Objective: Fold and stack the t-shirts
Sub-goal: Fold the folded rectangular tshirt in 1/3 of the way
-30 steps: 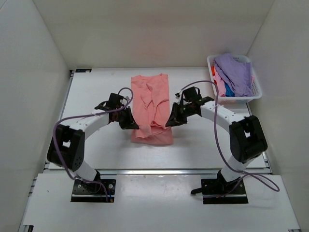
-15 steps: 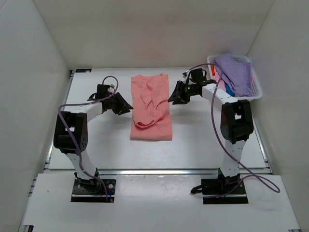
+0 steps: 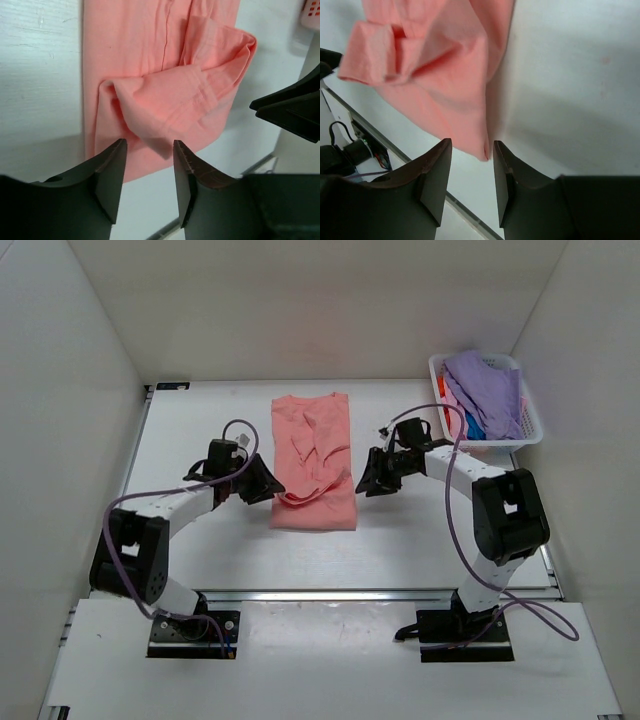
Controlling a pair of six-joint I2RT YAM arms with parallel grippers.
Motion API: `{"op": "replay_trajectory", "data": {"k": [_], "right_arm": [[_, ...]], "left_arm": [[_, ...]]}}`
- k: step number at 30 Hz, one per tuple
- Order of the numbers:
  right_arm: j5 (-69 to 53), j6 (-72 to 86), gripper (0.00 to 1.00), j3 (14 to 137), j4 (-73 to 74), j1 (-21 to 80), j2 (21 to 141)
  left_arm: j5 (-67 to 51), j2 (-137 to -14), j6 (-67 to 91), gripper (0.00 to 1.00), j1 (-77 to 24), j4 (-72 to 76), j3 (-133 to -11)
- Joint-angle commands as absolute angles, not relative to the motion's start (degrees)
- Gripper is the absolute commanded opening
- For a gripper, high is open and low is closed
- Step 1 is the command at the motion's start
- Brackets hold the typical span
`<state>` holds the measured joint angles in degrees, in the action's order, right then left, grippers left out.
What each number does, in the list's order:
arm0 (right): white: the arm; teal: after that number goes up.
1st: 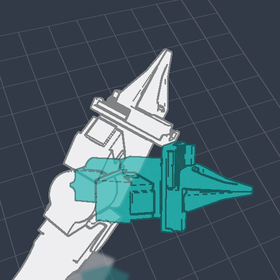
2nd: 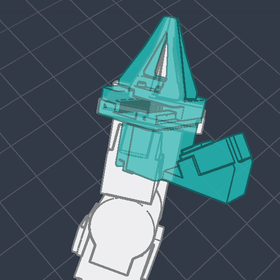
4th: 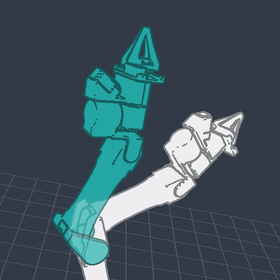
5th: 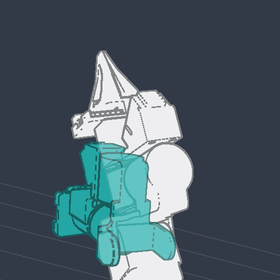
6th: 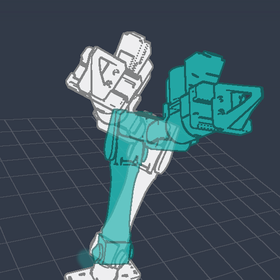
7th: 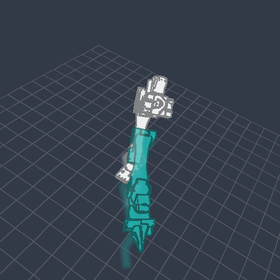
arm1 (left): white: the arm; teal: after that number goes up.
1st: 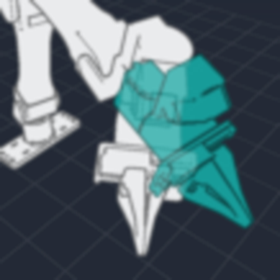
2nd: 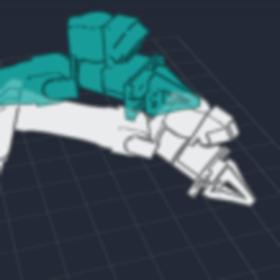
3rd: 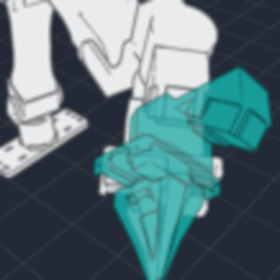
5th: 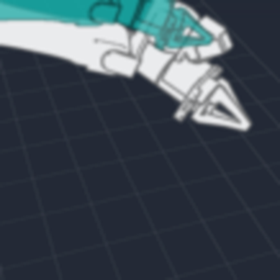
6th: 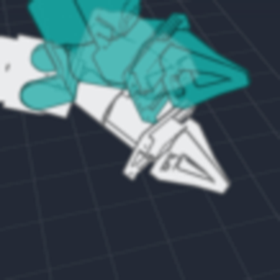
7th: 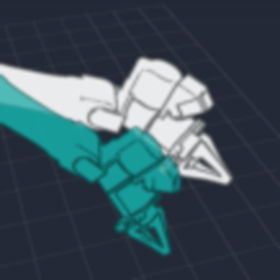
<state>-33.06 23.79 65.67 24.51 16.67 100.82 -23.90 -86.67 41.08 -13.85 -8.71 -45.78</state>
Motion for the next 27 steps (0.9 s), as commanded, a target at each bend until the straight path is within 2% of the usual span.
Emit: {"op": "replay_trajectory", "data": {"k": [1,5,6,8,13,15,16,19,23,27], "right_arm": [[-33.1,23.5,0.36,62.1,20.9,16.9,96.8],[-33.0,23.6,0.36,59.4,19.8,17.0,95.5],[-33.4,24.1,0.36,59.5,19.6,17.1,95.4],[-33.4,23.7,0.36,59.8,19.6,17.0,96.0],[-33.7,22.8,0.36,61.2,20.2,17.4,97.0],[-33.7,22.9,0.36,61.5,20.2,17.4,97.6],[-33.7,23.2,0.36,61.4,20.2,17.6,97.4],[-34.0,23.5,0.35,61.3,19.6,17.7,98.3],[-34.2,23.5,0.34,61.2,19.9,17.8,98.0],[-34.7,23.1,0.34,61.4,19.6,17.5,98.2]], "left_arm": [[-18.0,-80.0,35.9,0.52,-15.3,-4.7,-43.8],[-9.6,-73.8,27.5,0.37,-19.0,-2.6,-41.6],[-9.3,-72.0,26.2,0.38,-19.5,-1.5,-41.0],[-8.5,-70.1,23.2,0.52,-20.0,0.8,-38.6],[-7.3,-68.9,13.7,0.48,-22.5,0.4,-38.3],[-8.3,-68.6,8.0,0.38,-23.1,0.3,-37.7],[-8.3,-67.9,7.0,0.38,-23.1,0.8,-37.4],[-11.4,-65.9,3.4,0.55,-22.8,5.2,-33.8],[-12.5,-67.1,1.9,0.63,-24.3,5.4,-33.7],[-12.7,-68.2,0.5,0.66,-25.7,5.9,-33.1]]}}
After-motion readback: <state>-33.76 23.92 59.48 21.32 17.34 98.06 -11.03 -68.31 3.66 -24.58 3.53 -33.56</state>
